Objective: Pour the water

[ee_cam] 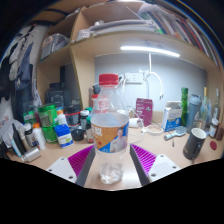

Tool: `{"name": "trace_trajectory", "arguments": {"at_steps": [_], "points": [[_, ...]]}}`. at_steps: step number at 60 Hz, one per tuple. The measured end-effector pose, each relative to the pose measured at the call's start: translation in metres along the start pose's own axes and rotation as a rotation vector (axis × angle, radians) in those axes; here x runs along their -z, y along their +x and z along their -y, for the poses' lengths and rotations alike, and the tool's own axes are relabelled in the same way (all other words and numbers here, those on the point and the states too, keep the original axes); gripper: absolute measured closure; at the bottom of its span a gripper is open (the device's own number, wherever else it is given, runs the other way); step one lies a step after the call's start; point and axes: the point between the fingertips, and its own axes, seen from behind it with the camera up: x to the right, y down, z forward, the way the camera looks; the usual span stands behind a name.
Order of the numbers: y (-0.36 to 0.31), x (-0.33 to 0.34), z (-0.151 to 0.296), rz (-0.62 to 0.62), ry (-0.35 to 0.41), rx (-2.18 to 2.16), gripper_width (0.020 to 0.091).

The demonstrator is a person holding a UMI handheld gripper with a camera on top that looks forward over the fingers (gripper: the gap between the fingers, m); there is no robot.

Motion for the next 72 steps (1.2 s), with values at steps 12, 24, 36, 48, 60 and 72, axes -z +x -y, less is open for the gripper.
{"name": "trace_trajectory", "arguments": {"at_steps": [12,24,36,48,60,72], "points": [[0.002,-0.039,0.001,-0.031,0.052,-0.019,0.0664],[0.003,-0.044,0.000,0.005,0.013,-0.032,0.0737],[0.037,-0.023,0.051,0.080,-0.019,-0.347,0.0738],[0.099,0.005,0.098,0.196,-0.048,-1.028,0.0742],[0.145,0.001,0.090,0.246,-0.133,-1.661,0.0757],[0.164,-0.002,0.110,0.317,-0.126,-2.033,0.0756]]}}
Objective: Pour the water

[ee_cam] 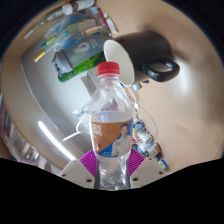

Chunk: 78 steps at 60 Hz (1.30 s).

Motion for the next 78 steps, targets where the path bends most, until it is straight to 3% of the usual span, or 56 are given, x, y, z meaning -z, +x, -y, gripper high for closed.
{"name": "trace_trajectory", "arguments": {"at_steps": [15,25,38,42,50,55,56,58,63,69,72,78], "points": [[-0.024,-0.007,-0.003,0.073,-0.046,-0.164,0.0755],[-0.030,-0.005,0.002,0.073,-0.034,-0.189,0.0755],[-0.067,0.025,-0.008,0.053,-0.015,0.415,0.0757],[-0.106,0.050,0.000,0.071,0.032,0.765,0.0755],[-0.219,0.098,0.020,0.098,0.274,1.372,0.0754],[-0.270,0.123,0.061,0.068,0.447,1.646,0.0753],[-0.276,0.128,0.071,0.058,0.479,1.698,0.0724],[-0.284,0.139,0.090,0.048,0.526,1.793,0.0752],[-0.277,0.157,0.167,-0.080,0.646,1.960,0.0752],[-0.235,0.175,0.270,-0.273,0.698,2.035,0.0751],[-0.204,0.179,0.303,-0.373,0.696,2.001,0.0750],[-0.158,0.183,0.355,-0.438,0.694,1.943,0.0750]]}}
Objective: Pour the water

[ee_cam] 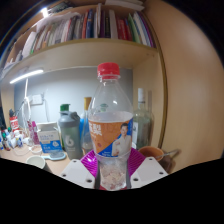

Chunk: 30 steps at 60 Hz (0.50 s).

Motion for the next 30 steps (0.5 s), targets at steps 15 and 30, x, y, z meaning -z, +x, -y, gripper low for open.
{"name": "trace_trajectory", "arguments": {"at_steps": [15,30], "points": [[-0.009,-0.016,-0.065,0.034,-0.049,0.055,0.0741],[-0.001,-0.018,-0.065,0.021,-0.021,-0.029,0.0707]]}}
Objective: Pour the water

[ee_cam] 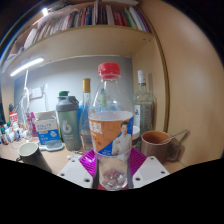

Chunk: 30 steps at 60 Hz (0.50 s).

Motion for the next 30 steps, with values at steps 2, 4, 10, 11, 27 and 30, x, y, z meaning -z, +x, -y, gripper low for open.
{"name": "trace_trajectory", "arguments": {"at_steps": [2,4,10,11,27,30], "points": [[0.000,0.000,0.000,-0.002,-0.005,0.001,0.0678],[0.000,0.000,-0.002,-0.004,-0.020,-0.007,0.0656],[-0.004,0.005,-0.007,0.024,-0.109,-0.035,0.0553],[-0.005,0.007,-0.008,0.029,-0.123,-0.043,0.0497],[0.005,0.067,0.001,-0.023,-0.191,-0.071,0.0275],[0.002,0.088,0.005,-0.031,-0.202,-0.078,0.0277]]}}
